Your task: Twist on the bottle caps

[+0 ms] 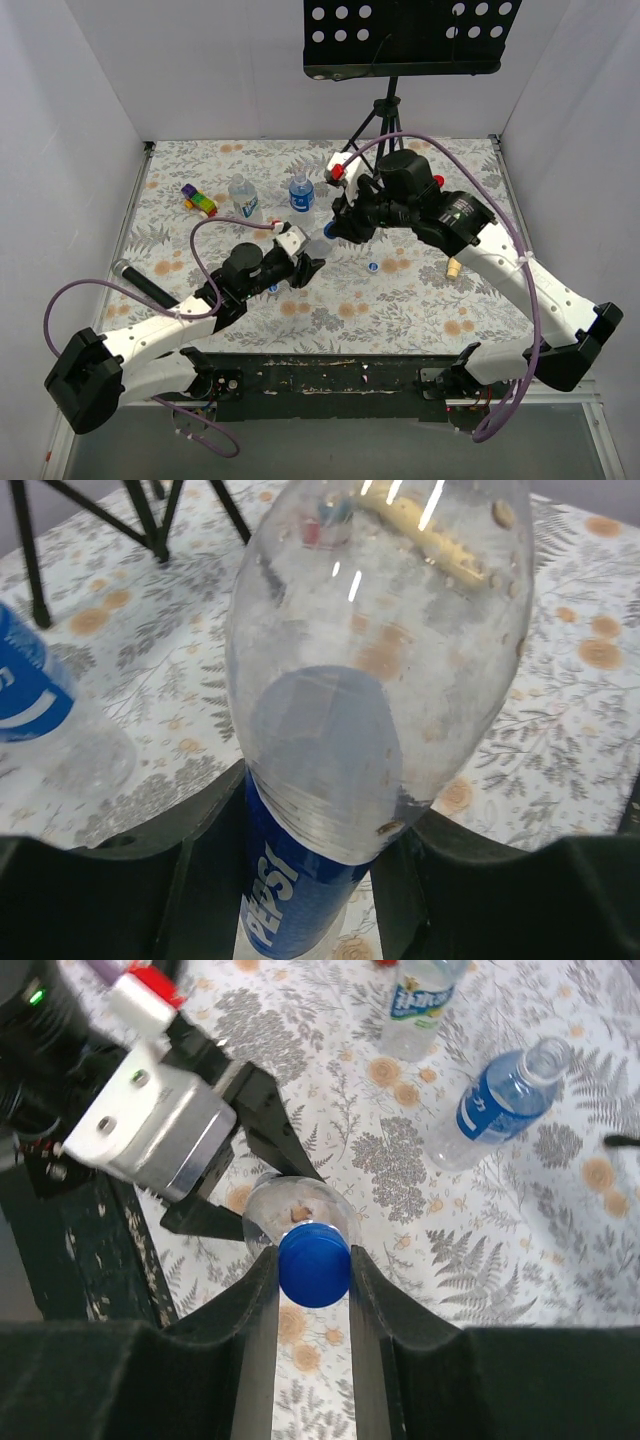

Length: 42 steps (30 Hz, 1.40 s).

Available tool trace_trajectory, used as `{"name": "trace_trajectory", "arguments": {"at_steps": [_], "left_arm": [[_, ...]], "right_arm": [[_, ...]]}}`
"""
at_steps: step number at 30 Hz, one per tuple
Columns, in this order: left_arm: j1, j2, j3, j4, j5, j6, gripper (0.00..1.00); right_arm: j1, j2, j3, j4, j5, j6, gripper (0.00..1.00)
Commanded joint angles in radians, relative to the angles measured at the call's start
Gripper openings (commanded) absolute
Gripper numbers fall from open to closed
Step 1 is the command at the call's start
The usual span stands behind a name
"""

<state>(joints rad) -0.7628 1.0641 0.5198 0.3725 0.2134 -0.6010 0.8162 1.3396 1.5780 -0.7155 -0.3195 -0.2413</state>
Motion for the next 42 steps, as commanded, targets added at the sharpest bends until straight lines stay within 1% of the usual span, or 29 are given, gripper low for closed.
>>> {"name": "trace_trajectory", "arguments": {"at_steps": [1, 2, 5, 8, 11, 13, 16, 19, 21, 22, 23, 24, 26, 30, 32, 35, 39, 42], "left_arm": [[-0.01, -0.099, 0.002, 0.207, -0.288, -0.005, 0.43], [-0.015, -0.107, -0.004, 0.218, -0.31, 0.001, 0.43], [-0.029, -0.113, -0.015, 0.236, -0.365, 0.026, 0.43], [-0.05, -0.104, -0.02, 0.241, -0.419, 0.064, 0.43], [-0.082, -0.092, -0.02, 0.241, -0.451, 0.104, 0.43], [-0.093, -0.084, -0.014, 0.226, -0.46, 0.115, 0.43], [-0.093, -0.073, 0.0, 0.198, -0.456, 0.113, 0.43], [-0.09, -0.058, 0.017, 0.166, -0.43, 0.104, 0.42], [-0.084, -0.047, 0.028, 0.146, -0.399, 0.092, 0.42], [-0.079, -0.044, 0.032, 0.14, -0.369, 0.084, 0.42], [-0.073, -0.043, 0.039, 0.128, -0.338, 0.083, 0.42], [-0.067, -0.039, 0.042, 0.121, -0.315, 0.073, 0.42], [-0.05, -0.039, 0.048, 0.1, -0.216, 0.067, 0.42], [-0.023, -0.015, 0.095, 0.017, 0.036, 0.079, 0.43], [-0.009, -0.007, 0.117, -0.016, 0.166, 0.084, 0.43], [0.005, 0.005, 0.143, -0.059, 0.317, 0.087, 0.43], [0.013, 0.019, 0.169, -0.109, 0.458, 0.09, 0.44], [0.014, 0.028, 0.181, -0.116, 0.53, 0.084, 0.44]], "right_arm": [[0.09, -0.008, -0.12, 0.007, 0.294, 0.32, 0.2], [0.103, -0.007, -0.139, 0.019, 0.366, 0.38, 0.2], [0.129, -0.005, -0.19, 0.05, 0.459, 0.558, 0.2], [0.146, -0.02, -0.24, 0.112, 0.526, 0.681, 0.2], [0.155, -0.034, -0.266, 0.163, 0.55, 0.718, 0.21], [0.158, -0.043, -0.26, 0.185, 0.553, 0.711, 0.25], [0.158, -0.077, -0.218, 0.202, 0.53, 0.654, 0.39], [0.158, -0.109, -0.144, 0.189, 0.49, 0.574, 0.61], [0.158, -0.123, -0.08, 0.15, 0.462, 0.507, 0.71], [0.156, -0.128, -0.047, 0.131, 0.45, 0.463, 0.76], [0.153, -0.134, -0.02, 0.113, 0.432, 0.427, 0.78], [0.149, -0.138, 0.005, 0.094, 0.397, 0.38, 0.8], [0.13, -0.142, 0.057, 0.039, 0.343, 0.295, 0.8], [0.081, -0.148, 0.14, -0.076, 0.174, 0.098, 0.79], [0.072, -0.161, 0.142, -0.116, 0.064, -0.019, 0.78], [0.07, -0.172, 0.143, -0.179, -0.054, -0.14, 0.76], [0.07, -0.171, 0.154, -0.246, -0.128, -0.263, 0.74], [0.07, -0.165, 0.165, -0.268, -0.145, -0.312, 0.72]]}}
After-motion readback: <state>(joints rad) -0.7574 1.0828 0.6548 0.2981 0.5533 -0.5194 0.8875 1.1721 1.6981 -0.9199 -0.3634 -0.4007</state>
